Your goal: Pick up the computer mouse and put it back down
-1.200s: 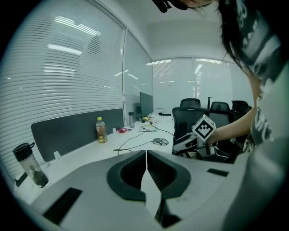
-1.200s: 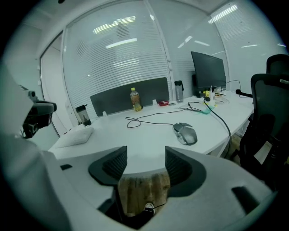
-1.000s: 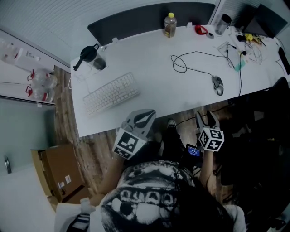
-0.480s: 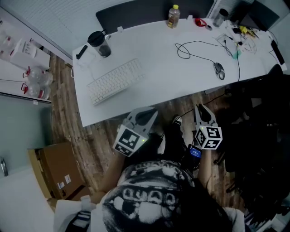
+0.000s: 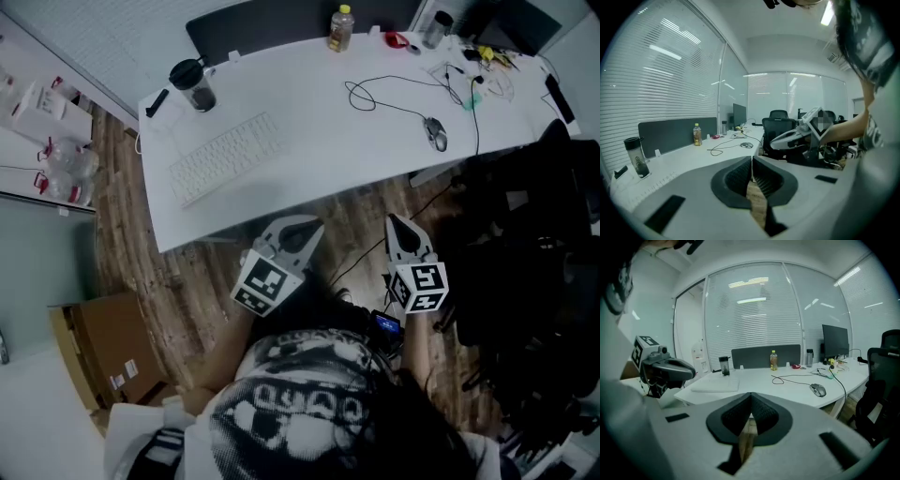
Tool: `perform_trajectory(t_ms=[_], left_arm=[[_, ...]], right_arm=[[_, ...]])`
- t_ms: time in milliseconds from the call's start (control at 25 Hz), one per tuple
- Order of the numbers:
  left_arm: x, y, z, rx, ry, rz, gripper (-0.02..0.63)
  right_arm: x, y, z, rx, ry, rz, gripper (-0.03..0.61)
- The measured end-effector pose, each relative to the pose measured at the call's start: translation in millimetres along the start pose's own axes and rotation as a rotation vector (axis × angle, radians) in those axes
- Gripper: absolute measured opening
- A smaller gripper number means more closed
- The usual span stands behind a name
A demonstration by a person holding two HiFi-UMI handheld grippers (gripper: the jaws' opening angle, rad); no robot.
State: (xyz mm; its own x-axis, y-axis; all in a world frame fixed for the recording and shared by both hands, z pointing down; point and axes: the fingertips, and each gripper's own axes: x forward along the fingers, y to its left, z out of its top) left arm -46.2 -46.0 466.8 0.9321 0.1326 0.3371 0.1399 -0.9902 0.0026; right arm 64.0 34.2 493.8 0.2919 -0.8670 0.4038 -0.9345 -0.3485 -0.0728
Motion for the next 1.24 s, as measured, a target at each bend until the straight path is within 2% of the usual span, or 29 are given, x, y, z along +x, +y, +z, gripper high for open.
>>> perform_trajectory(t_ms=[520,1240], left_arm=[[17.0,-103.7,11.2,0.032,0.025,-0.035,0.006],[-1.5,-183.1,2.1,0.03,0.013,0.009,0.006]], right_arm=[[-69.0,10.1,-15.1,-0.059,-0.009,0.129,-0.003],[-138.4,25.4,-51.4,-0.09,-0.01,0.202,-0.003]])
